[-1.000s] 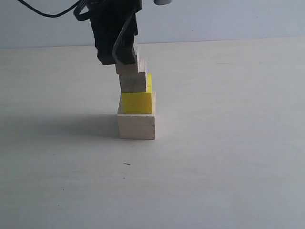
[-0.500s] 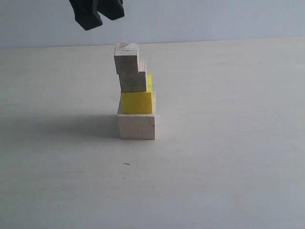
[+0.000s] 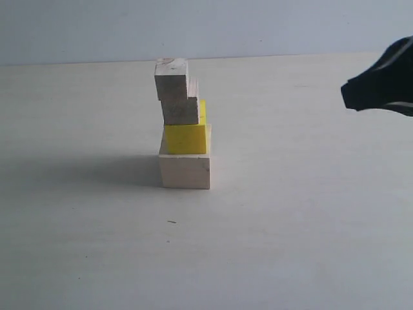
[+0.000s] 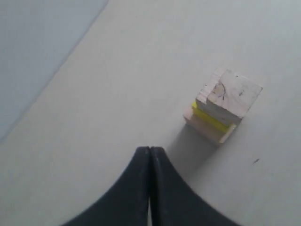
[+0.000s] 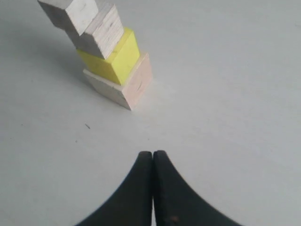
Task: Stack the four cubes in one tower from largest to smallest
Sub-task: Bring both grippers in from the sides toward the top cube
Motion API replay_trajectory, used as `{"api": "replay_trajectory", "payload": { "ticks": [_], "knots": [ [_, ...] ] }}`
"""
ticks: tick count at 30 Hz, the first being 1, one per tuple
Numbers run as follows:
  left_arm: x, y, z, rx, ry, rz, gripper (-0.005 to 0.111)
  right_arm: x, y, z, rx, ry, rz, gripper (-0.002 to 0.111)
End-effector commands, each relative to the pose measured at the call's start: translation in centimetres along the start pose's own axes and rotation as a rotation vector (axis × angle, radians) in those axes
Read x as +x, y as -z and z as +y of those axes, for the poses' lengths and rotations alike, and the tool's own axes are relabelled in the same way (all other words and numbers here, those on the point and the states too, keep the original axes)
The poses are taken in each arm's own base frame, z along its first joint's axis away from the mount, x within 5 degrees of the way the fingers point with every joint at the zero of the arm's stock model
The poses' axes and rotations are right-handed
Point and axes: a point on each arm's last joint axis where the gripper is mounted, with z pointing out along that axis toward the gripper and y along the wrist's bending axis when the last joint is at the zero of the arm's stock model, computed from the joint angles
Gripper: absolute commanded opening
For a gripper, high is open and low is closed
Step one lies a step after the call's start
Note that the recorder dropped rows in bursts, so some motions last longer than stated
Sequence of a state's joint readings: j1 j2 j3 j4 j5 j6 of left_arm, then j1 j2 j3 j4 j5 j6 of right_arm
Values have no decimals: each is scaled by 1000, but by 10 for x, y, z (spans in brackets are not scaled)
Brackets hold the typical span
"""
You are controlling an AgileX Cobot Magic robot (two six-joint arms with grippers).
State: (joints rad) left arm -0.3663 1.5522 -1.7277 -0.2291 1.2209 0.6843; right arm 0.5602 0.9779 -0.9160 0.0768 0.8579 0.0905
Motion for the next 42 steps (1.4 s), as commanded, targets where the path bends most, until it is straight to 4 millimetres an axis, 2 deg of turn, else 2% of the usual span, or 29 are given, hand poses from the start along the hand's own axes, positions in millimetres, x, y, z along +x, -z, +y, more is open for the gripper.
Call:
{"api": "replay_trajectory", "payload": {
  "ticks": [1,6,11,16,20,30,36,42],
  "knots": [
    [35,-20,17,194,201,-71,0,-14,-28,1,-3,-11,-36,0],
    [68,-48,23,303,351,-178,0,-24,-57,3,-36,-67,-61,0],
    [83,-71,15,348,422,-253,0,-36,-81,6,-85,-198,-129,0],
    [85,-89,12,437,530,-322,0,-41,-101,-8,-78,-386,-136,0],
    [84,-102,16,501,647,-359,0,-43,-109,-24,-76,-512,-134,0],
    [88,-122,19,581,764,-333,0,-77,-111,-29,-170,-409,-47,0],
    [93,-127,15,617,796,-322,0,-87,-132,-44,-193,-438,19,0],
    [98,-132,8,662,855,-328,0,-91,-158,-43,-442,-515,48,0]
  ]
}}
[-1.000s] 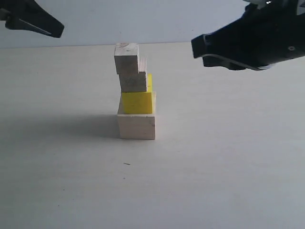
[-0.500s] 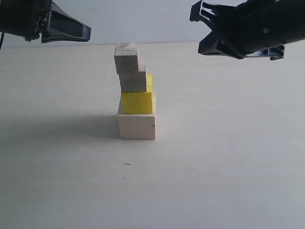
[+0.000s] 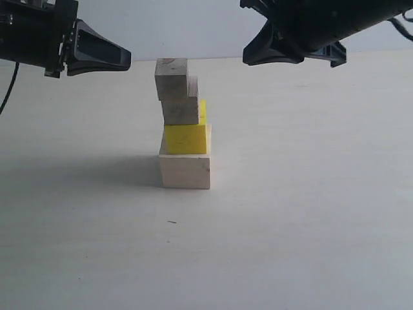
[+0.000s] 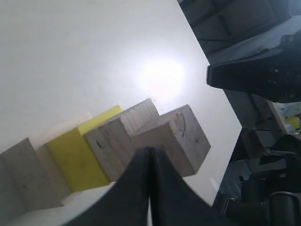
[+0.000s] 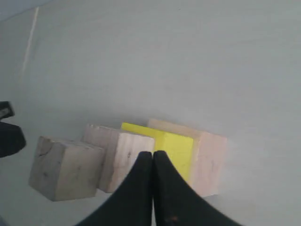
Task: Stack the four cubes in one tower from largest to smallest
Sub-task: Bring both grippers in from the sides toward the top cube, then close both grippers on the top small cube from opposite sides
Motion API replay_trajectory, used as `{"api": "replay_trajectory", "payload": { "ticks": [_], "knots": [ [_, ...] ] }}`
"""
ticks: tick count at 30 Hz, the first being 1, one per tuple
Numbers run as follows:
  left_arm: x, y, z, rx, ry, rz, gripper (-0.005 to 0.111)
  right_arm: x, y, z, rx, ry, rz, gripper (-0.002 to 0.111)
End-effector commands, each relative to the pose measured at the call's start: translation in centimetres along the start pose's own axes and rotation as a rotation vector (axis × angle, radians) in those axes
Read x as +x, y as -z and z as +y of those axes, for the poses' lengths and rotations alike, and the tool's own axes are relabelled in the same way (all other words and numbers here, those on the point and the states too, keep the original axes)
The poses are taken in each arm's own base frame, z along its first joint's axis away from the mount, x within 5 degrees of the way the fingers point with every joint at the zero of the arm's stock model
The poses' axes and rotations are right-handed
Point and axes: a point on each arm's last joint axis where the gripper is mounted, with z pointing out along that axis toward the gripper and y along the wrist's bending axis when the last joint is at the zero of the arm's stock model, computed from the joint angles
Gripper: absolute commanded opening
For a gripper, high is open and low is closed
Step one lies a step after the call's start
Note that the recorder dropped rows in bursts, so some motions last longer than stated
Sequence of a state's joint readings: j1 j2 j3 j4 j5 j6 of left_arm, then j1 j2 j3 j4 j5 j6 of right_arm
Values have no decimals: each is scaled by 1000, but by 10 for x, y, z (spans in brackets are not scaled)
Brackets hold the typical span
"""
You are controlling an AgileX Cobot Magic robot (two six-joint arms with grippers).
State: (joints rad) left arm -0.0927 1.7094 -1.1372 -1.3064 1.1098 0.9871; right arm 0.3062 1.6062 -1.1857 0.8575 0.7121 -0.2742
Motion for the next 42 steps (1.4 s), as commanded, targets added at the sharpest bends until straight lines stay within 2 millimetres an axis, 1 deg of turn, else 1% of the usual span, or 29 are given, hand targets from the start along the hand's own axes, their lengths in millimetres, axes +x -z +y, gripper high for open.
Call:
{"api": "replay_trajectory", "payload": {
  "ticks": [1,4,10,17,27,37,42],
  "knots": [
    [3,-1,1,39,45,-16,0,-3,-16,-1,-173,-32,44,0],
    [3,-1,0,42,43,-20,0,-3,-26,-3,-212,-61,60,0],
    [5,-2,-1,67,25,-3,0,-1,-35,-3,-291,-65,94,0],
    [8,-6,5,84,46,28,0,1,-35,-3,-307,-56,113,0],
    [10,-12,0,99,31,56,0,4,-34,0,-335,-40,147,0],
    [12,-21,9,106,68,62,0,7,-38,-2,-344,-37,175,0],
    [9,-22,10,116,65,61,0,6,-40,-3,-351,-38,172,0]
  ]
}}
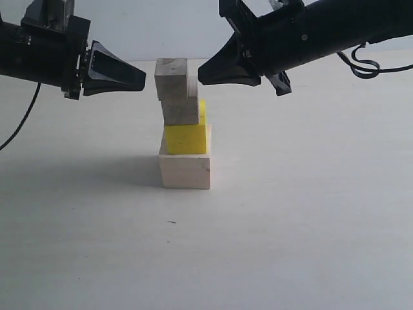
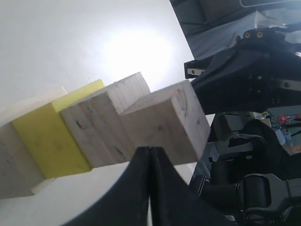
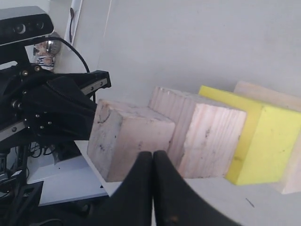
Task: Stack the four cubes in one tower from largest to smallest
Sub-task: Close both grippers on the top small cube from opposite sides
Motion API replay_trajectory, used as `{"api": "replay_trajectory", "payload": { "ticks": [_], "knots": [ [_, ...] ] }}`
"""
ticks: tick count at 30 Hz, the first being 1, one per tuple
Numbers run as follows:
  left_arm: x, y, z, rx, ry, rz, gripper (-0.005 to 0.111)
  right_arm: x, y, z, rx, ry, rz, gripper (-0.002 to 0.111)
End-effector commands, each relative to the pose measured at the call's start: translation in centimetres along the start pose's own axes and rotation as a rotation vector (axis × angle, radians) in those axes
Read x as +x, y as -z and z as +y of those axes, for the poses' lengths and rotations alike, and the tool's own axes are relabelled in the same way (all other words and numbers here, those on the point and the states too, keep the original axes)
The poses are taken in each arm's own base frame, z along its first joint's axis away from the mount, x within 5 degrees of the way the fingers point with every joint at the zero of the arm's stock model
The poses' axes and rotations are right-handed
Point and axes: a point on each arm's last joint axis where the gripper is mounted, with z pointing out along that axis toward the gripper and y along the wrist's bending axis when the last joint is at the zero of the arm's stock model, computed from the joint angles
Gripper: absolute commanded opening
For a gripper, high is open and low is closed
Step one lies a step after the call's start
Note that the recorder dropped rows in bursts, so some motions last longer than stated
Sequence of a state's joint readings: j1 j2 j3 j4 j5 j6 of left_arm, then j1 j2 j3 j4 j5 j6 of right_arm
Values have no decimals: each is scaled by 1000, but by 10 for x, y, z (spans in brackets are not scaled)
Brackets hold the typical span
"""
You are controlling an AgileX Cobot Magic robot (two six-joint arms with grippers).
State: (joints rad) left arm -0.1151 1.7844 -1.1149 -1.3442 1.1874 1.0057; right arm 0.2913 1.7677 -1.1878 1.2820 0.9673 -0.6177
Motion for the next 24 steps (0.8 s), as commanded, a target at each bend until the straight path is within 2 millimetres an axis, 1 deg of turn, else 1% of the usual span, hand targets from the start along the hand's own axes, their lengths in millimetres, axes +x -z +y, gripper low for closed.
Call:
{"api": "replay_trajectory", "payload": {
  "ticks": [1,8,11,15,19,24],
  "knots": [
    [-7,-1,-4,23,-18,-16,0,-3,2,2,-19,28,-16,0],
    [-10,0,-6,20,-29,-21,0,-4,-2,-3,-17,28,-10,0],
    [-10,0,-6,20,-29,-21,0,-2,-7,-6,-22,22,9,0],
    [-9,-4,-8,26,-34,-11,0,-2,-13,-5,-60,26,14,0],
    [-8,-8,-9,16,-45,-1,0,-3,-13,-4,-65,25,-2,0],
    [-8,-8,-8,-1,-49,0,0,-3,-13,-4,-66,29,-1,0]
  ]
}}
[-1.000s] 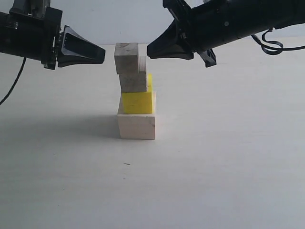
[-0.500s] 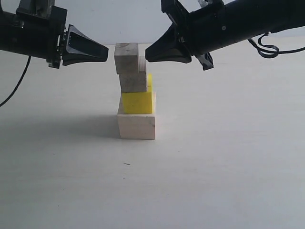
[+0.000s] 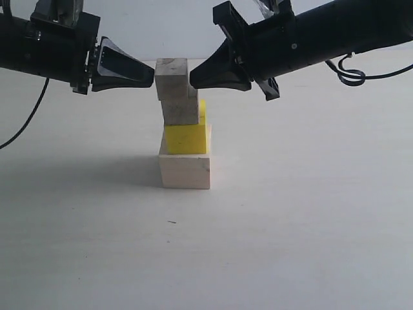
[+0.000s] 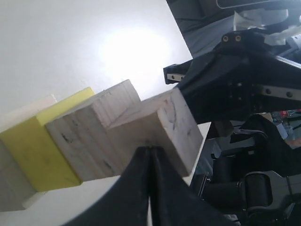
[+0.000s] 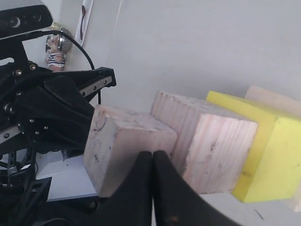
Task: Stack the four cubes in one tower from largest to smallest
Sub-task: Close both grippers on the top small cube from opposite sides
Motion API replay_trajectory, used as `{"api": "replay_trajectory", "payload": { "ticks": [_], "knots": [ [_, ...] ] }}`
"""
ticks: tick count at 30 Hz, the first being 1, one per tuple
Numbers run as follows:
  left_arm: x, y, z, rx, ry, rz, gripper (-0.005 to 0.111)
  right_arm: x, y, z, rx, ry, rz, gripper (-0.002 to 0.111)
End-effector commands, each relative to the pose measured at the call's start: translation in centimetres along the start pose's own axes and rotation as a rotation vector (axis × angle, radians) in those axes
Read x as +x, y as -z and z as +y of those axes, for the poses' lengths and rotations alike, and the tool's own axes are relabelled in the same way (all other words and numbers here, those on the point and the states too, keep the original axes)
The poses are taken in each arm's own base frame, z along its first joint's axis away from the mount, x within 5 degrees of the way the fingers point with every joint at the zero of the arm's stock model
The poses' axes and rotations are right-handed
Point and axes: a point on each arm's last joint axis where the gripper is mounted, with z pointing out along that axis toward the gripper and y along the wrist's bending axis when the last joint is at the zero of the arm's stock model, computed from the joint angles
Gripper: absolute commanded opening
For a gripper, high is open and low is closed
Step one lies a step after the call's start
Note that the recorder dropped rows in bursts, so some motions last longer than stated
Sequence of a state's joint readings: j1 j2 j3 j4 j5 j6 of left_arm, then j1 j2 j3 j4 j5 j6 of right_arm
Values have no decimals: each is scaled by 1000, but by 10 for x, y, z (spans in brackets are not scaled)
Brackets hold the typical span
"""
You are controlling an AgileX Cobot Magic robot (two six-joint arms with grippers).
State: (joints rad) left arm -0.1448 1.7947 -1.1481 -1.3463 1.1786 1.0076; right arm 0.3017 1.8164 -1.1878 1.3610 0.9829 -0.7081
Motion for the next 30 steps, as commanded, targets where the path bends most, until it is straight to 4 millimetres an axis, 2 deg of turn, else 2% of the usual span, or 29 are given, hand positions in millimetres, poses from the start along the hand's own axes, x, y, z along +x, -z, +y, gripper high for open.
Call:
{"api": "replay_trajectory", "payload": {
  "ticks": [1,10,15,30],
  "knots": [
    [-2,0,-2,-8,-16,-7,0,-2,1,4,-18,18,-4,0],
    [-2,-1,-3,-3,-16,-6,0,0,1,6,-43,28,18,0],
    [-1,-11,-7,-9,-30,1,0,0,1,6,-43,32,18,0],
    [-1,-11,-7,-9,-30,0,0,0,1,9,-79,58,12,0]
  ]
}}
